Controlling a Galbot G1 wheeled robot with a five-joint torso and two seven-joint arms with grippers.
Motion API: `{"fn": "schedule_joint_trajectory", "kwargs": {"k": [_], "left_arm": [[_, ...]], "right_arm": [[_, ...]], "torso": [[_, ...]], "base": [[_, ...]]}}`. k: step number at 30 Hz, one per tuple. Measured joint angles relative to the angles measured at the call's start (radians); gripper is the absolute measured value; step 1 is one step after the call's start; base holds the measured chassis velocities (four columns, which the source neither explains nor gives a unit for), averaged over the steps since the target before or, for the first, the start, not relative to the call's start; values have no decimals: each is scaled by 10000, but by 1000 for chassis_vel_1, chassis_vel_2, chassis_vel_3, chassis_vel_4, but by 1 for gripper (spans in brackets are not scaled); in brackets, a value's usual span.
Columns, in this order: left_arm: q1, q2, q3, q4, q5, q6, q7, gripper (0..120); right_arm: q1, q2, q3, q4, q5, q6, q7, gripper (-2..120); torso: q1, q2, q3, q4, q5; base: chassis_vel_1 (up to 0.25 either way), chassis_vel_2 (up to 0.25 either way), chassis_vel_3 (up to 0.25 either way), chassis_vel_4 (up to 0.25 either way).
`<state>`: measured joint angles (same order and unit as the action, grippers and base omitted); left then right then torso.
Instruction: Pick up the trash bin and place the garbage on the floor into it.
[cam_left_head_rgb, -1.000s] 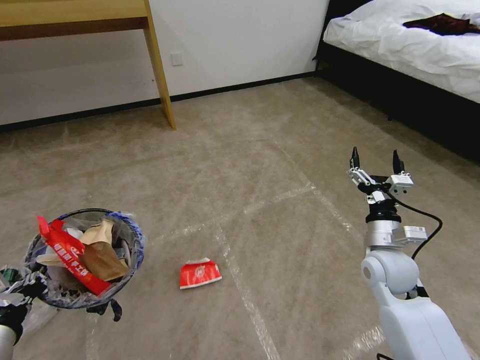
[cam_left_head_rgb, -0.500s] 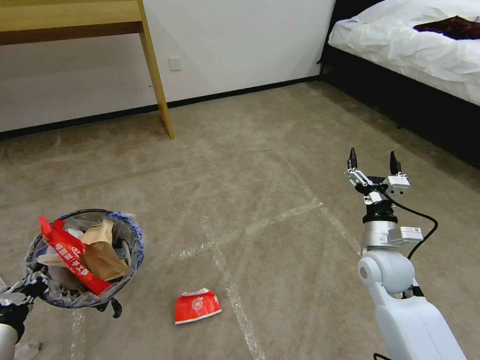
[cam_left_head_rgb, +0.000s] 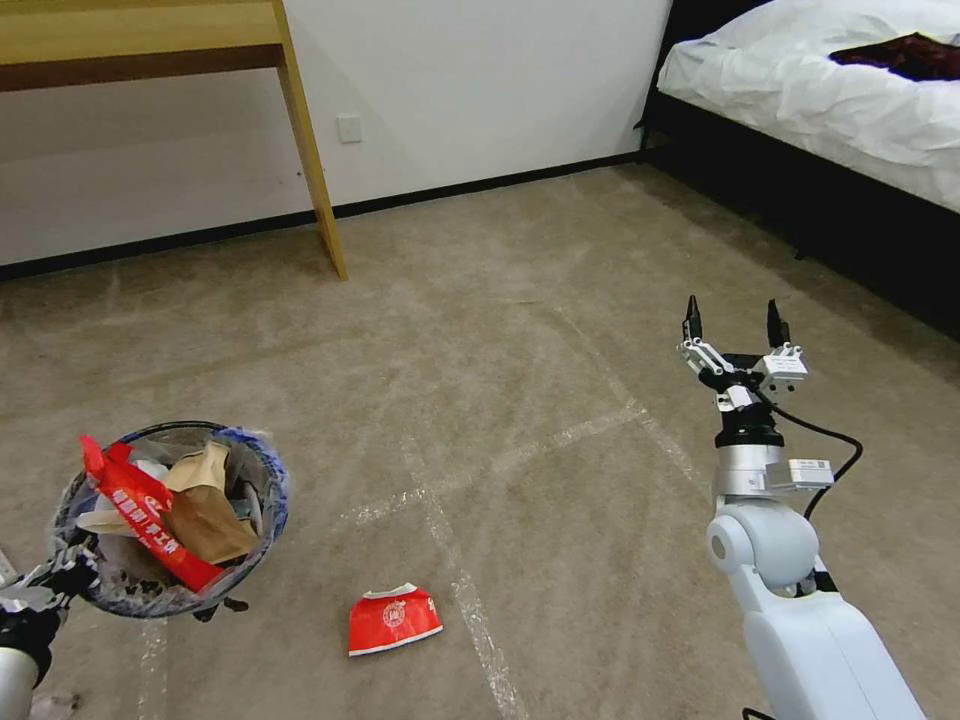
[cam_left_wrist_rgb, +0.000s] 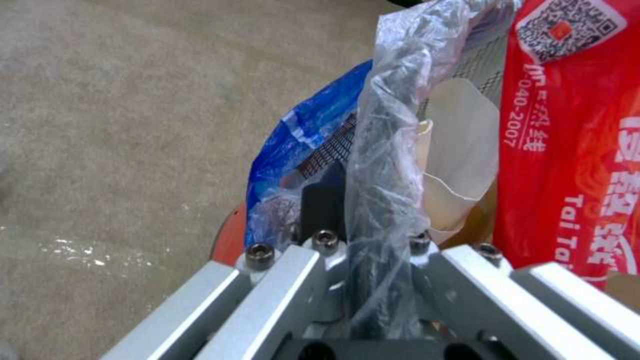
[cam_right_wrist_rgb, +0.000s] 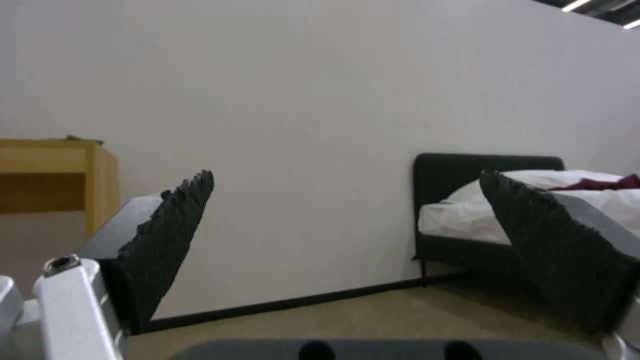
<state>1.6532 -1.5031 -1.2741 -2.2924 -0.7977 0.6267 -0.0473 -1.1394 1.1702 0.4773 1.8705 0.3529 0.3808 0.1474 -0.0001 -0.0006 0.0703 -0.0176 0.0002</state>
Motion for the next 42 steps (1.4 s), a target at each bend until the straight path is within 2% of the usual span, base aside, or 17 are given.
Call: {"fn": "schedule_joint_trajectory", "kwargs": {"k": [8,13,14,16,21,23,24,26,27,29,30,33,34,36,37,40,42], "left_arm": [[-57,83,8,128,0,-2,10,1],[-35,145,20,226,23,-33,106,1],[-35,145,20,226,23,-33,106,1],[-29,164,56,232,41,-38,134,1],[-119,176,64,266,28,-39,137,1],[-134,194,60,350,10,-35,135,1],[-134,194,60,350,10,-35,135,1],[-157,214,59,442,7,-28,119,1],[-157,214,59,442,7,-28,119,1],[-198,211,63,511,7,-23,109,1],[-198,211,63,511,7,-23,109,1],[-267,195,26,635,8,-15,89,1],[-267,195,26,635,8,-15,89,1],[-268,211,-41,704,-7,-13,84,1],[-268,211,-41,704,-7,-13,84,1],[-219,287,-65,752,-30,-13,88,1],[-219,308,-66,754,-30,-12,88,1]], "right_arm": [[333,-451,-576,29,142,-250,37,100],[1151,-1820,-1874,288,532,-801,137,100],[1151,-1820,-1874,288,532,-801,137,100],[1761,-2516,-2601,526,1014,-1229,121,100],[3129,-3108,-3922,662,1603,-1752,153,100],[4607,-3288,-5234,586,1864,-1950,243,100],[4607,-3288,-5234,586,1864,-1950,243,100],[6001,-3233,-6820,312,2127,-2123,332,100],[6001,-3233,-6820,312,2127,-2123,332,100],[7446,-2985,-8403,-6,2408,-2286,365,100],[7446,-2985,-8403,-6,2408,-2286,365,100],[9582,-2643,-10958,-502,2855,-2582,245,100],[9582,-2643,-10958,-502,2855,-2582,245,100],[10437,-2511,-12372,-753,3005,-2840,70,100],[10437,-2511,-12372,-753,3005,-2840,70,100],[11030,-2390,-13730,-839,2948,-3618,-186,100],[11144,-2356,-14015,-846,2882,-3898,-261,100]], "torso": [[0,0,0,0,1],[1,0,1,2,-2],[1,0,1,2,-2],[1,0,1,2,-1],[1,0,2,-5,3],[1,0,1,6,-6],[1,0,1,6,-6],[1,-1,3,8,0],[1,-1,3,8,0],[1,-1,3,3,1],[1,-1,3,3,1],[1,0,3,5,-6],[1,0,3,5,-6],[1,-1,3,3,-5],[1,-1,3,3,-5],[1,-1,2,-2,-2],[1,-1,2,-2,-2]], "base": [[0,0,0,0],[0,0,0,0],[0,0,0,0],[0,0,0,0],[0,0,0,0],[0,0,0,0],[0,0,0,0],[0,0,0,0],[0,0,0,0],[0,0,0,0],[0,0,0,0],[0,0,0,0],[0,0,0,0],[0,0,0,0],[0,0,0,0],[0,0,0,0],[0,0,0,0]]}}
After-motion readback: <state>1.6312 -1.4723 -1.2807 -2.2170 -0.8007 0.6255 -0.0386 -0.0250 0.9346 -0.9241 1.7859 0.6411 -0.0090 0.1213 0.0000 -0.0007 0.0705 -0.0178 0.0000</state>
